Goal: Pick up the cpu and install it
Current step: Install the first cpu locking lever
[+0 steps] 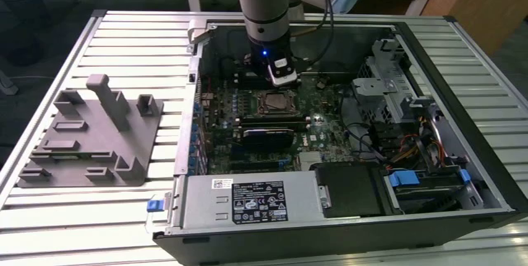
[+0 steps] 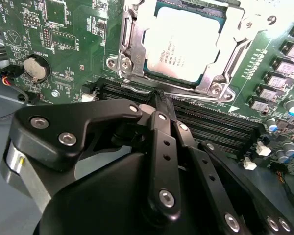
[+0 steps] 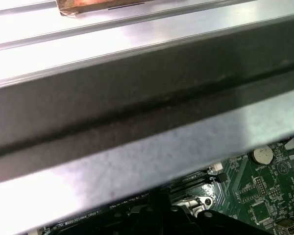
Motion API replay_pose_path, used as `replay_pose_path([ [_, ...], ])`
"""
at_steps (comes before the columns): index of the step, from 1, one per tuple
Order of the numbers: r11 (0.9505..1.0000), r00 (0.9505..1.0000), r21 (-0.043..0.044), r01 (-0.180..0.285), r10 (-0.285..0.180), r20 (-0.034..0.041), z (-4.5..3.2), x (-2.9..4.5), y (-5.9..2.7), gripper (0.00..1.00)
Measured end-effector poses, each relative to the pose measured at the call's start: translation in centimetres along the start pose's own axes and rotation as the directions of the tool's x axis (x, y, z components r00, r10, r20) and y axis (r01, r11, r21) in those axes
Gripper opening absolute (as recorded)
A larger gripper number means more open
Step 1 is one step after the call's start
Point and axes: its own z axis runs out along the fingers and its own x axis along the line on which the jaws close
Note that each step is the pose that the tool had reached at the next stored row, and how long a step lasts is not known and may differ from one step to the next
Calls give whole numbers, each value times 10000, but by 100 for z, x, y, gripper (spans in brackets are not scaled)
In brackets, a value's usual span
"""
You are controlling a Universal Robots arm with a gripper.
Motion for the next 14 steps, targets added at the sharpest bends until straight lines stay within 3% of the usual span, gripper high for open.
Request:
replay_pose_path([
  [7, 9998, 10000, 216, 39, -40, 64, 21, -11, 0, 11],
  [14, 9997, 10000, 228, 41, -42, 70, 36, -16, -1, 11],
])
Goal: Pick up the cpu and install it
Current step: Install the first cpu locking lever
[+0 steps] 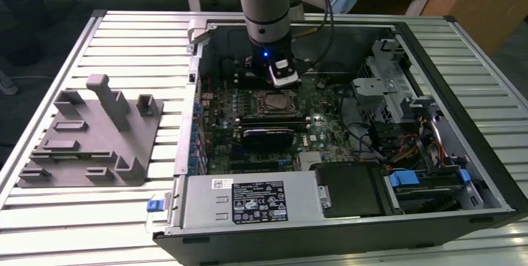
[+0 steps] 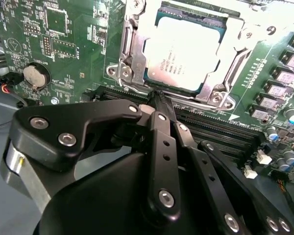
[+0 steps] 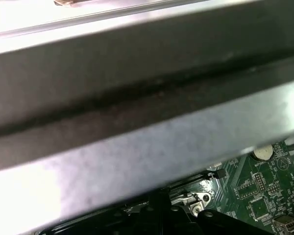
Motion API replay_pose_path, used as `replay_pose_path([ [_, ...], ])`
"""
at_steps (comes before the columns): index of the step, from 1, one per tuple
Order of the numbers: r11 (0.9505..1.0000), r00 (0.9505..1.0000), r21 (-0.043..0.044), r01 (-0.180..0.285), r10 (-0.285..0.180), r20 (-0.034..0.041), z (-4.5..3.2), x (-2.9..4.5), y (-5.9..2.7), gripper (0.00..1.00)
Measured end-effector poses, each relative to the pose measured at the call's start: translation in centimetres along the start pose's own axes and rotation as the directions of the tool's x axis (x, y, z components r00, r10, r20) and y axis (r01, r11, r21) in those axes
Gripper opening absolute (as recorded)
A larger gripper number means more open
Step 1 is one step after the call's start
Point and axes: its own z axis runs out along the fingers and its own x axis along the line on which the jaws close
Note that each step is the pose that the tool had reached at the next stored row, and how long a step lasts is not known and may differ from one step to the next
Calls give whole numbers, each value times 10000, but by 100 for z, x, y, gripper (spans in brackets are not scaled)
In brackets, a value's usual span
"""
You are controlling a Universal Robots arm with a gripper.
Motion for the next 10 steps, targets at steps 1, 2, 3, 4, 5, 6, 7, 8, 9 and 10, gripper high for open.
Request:
replay_pose_path([
  [1, 10000, 10000, -1, 0, 0, 0, 1, -6, 2, 11],
  [2, 10000, 10000, -1, 0, 0, -1, 2, -11, 3, 11],
  [3, 10000, 10000, -5, -1, 1, -3, 3, -15, 4, 11],
  [4, 10000, 10000, -13, -3, 3, -9, 3, -17, 5, 11],
  [5, 10000, 10000, -24, -6, 6, -16, 4, -19, 6, 11],
  [6, 10000, 10000, -24, -7, 7, -18, 1, -20, 7, 11],
  [7, 10000, 10000, -23, -6, 6, -20, -6, -23, 9, 11],
  [8, 10000, 10000, -24, -6, 6, -18, -12, -26, 10, 11],
  [9, 10000, 10000, -24, -6, 6, -19, -21, -29, 13, 11],
  [10, 10000, 10000, -24, -6, 6, -19, -30, -31, 15, 11],
])
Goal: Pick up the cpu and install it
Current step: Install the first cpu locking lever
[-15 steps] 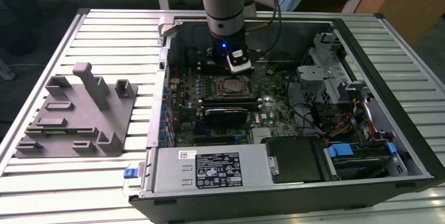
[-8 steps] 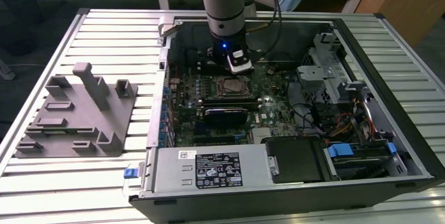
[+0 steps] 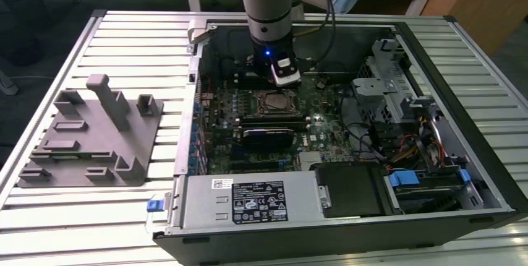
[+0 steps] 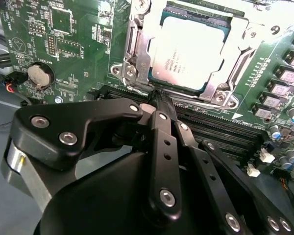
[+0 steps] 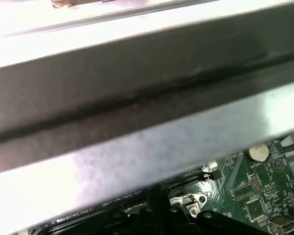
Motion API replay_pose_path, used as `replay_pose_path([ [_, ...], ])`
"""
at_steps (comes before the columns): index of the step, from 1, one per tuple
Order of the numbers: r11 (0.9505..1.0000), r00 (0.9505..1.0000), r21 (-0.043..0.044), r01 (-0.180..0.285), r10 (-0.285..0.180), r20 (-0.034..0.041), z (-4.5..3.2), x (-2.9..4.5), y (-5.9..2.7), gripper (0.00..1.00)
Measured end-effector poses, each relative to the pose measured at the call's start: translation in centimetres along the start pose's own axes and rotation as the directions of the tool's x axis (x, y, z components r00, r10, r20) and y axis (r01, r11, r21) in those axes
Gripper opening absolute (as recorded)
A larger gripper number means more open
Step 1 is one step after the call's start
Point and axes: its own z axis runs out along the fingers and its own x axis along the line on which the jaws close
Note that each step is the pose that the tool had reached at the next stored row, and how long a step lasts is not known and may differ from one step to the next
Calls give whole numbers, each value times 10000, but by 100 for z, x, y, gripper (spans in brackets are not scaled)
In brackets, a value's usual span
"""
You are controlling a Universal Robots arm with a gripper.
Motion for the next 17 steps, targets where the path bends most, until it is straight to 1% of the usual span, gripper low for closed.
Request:
replay_pose_path([
  [5, 10000, 10000, 1, 0, 0, 0, -54, -10, 11, 11],
  [12, 10000, 10000, -1, -1, 1, 2, -150, -22, 30, 11],
  [17, 10000, 10000, -2, -2, 2, 4, -154, -22, 32, 11],
])
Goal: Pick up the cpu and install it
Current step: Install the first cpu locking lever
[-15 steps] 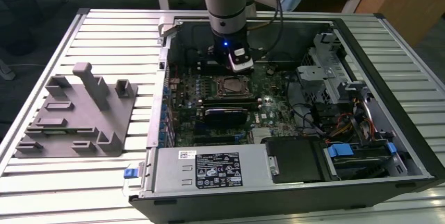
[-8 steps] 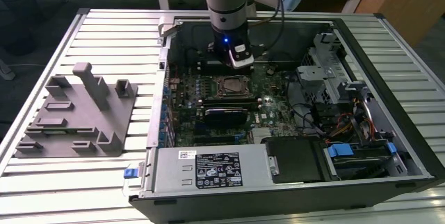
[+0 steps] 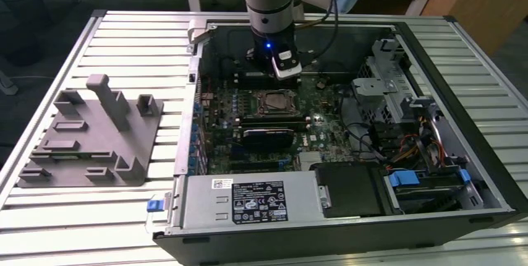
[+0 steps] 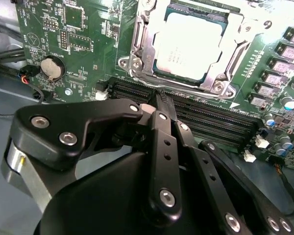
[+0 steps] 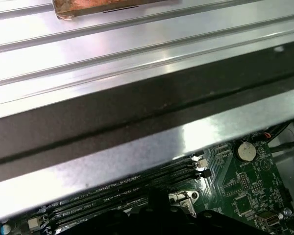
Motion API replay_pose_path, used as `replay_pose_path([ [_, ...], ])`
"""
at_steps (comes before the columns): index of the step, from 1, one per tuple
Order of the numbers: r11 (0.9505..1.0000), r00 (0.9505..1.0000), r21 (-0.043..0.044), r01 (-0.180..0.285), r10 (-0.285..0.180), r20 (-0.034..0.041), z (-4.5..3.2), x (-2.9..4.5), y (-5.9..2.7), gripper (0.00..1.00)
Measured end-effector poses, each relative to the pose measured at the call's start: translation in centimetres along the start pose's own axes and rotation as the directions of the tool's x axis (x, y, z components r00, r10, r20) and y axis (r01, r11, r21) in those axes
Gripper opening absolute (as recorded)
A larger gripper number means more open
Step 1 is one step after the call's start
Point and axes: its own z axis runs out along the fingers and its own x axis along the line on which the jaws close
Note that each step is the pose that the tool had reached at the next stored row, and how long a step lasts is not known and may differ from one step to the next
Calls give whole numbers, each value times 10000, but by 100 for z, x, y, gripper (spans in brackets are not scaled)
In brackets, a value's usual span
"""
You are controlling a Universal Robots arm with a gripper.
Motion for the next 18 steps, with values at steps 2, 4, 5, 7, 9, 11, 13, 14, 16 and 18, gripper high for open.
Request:
replay_pose_path([
  [2, 10000, 10000, 1, 0, 0, -1, 0, 0, 0, 11],
  [4, 10000, 10000, 13, 1, -1, 3, -1, 0, 0, 11],
  [5, 10000, 10000, 25, 4, -4, 6, -1, 0, -1, 11],
  [7, 10000, 10000, 53, 8, -9, 13, -1, -1, -5, 11],
  [9, 10000, 10000, 84, 15, -15, 23, -1, -4, -12, 11],
  [11, 9999, 10000, 124, 21, -22, 34, -2, -7, -21, 11],
  [13, 9998, 10000, 174, 29, -30, 47, -3, -10, -31, 11],
  [14, 9998, 10000, 209, 34, -35, 56, -4, -11, -34, 11],
  [16, 9996, 10000, 293, 51, -53, 77, -5, -13, -39, 11],
  [18, 9993, 9999, 379, 65, -69, 99, -4, -14, -44, 11],
])
